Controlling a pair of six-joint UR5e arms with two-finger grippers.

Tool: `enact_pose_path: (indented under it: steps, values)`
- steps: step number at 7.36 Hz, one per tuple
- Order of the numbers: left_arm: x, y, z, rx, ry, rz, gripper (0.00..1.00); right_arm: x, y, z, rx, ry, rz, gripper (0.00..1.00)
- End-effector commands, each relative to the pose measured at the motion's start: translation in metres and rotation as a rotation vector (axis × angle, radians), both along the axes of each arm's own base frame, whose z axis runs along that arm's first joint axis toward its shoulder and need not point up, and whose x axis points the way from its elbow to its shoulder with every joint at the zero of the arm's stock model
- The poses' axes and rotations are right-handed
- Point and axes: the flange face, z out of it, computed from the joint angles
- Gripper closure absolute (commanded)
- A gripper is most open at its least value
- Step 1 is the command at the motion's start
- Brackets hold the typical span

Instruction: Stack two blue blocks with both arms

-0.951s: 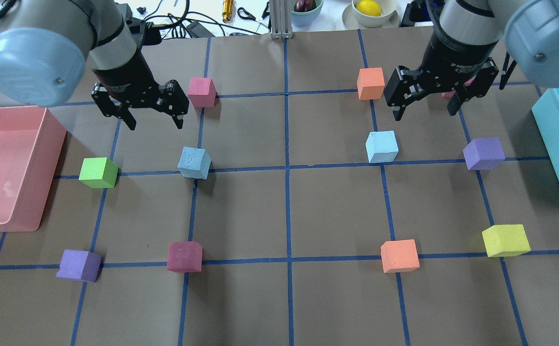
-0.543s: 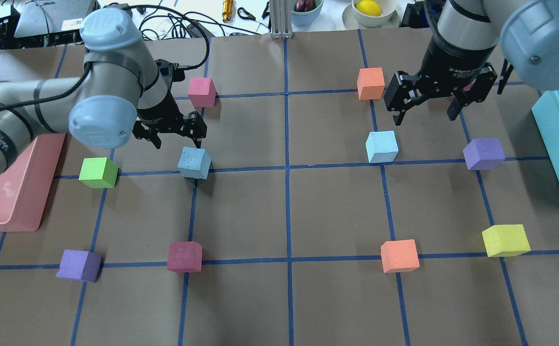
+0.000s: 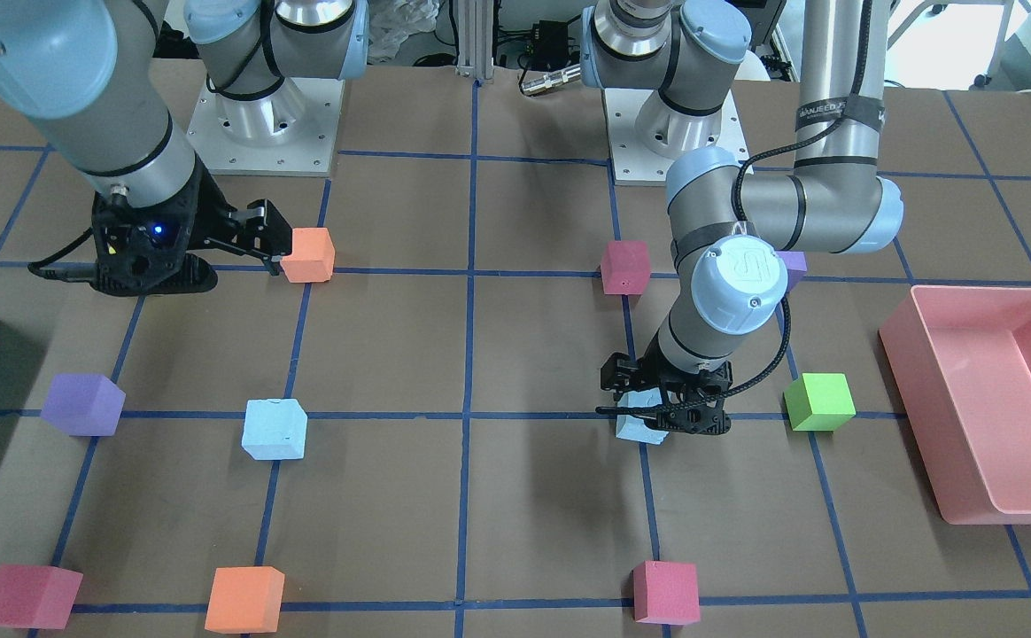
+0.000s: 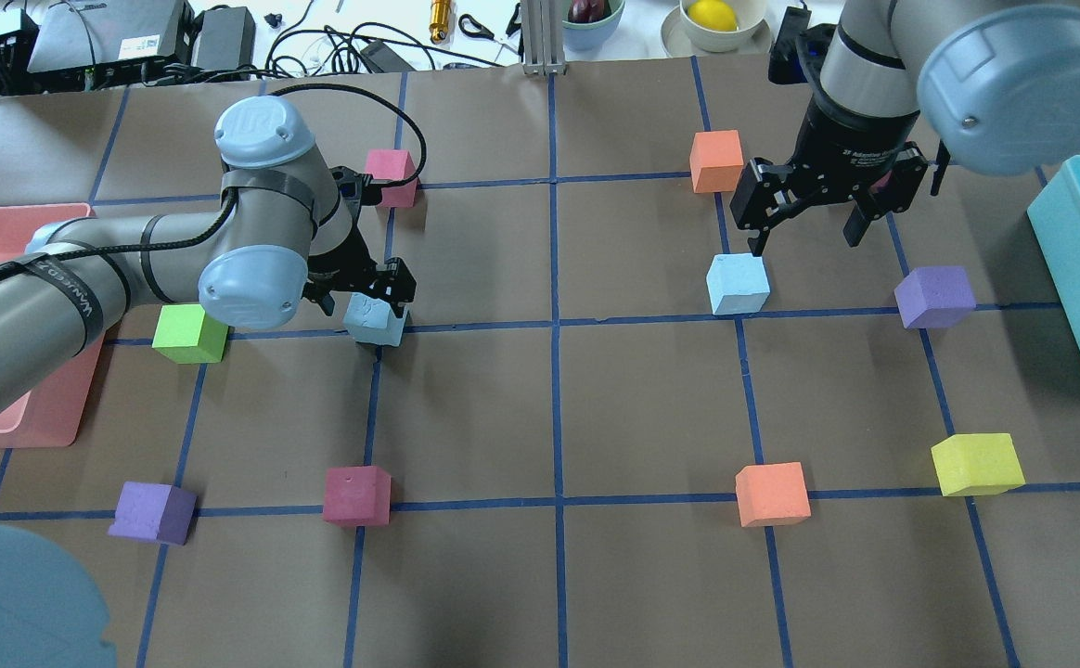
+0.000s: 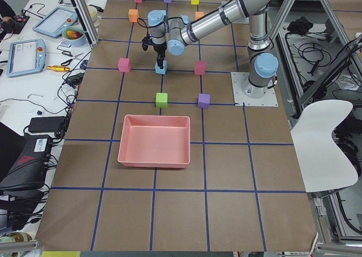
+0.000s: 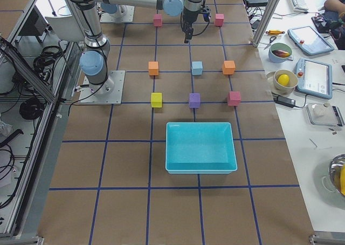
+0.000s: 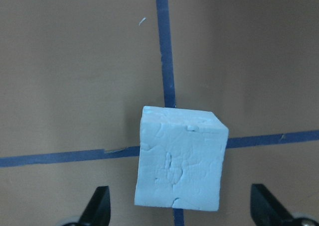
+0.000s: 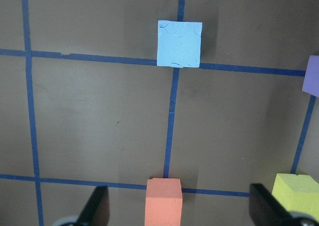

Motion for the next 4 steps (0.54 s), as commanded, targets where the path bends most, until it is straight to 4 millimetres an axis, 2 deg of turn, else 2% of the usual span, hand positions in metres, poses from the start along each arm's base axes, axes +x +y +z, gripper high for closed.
enact_pose_path:
  steps: [1, 2, 4]
  values:
    - [-0.002, 0.0, -0.02, 0.024, 0.001, 0.016, 0.0, -0.008, -0.039, -0.058, -0.009, 0.002, 0.002, 0.0]
    - [-0.002, -0.001, -0.022, 0.027, -0.002, -0.007, 0.0, -0.007, -0.051, -0.095, -0.058, -0.007, 0.001, 0.0]
    - [-0.003, -0.002, -0.027, 0.033, -0.001, 0.0, 0.0, -0.007, -0.051, -0.151, -0.126, -0.007, 0.01, 0.0]
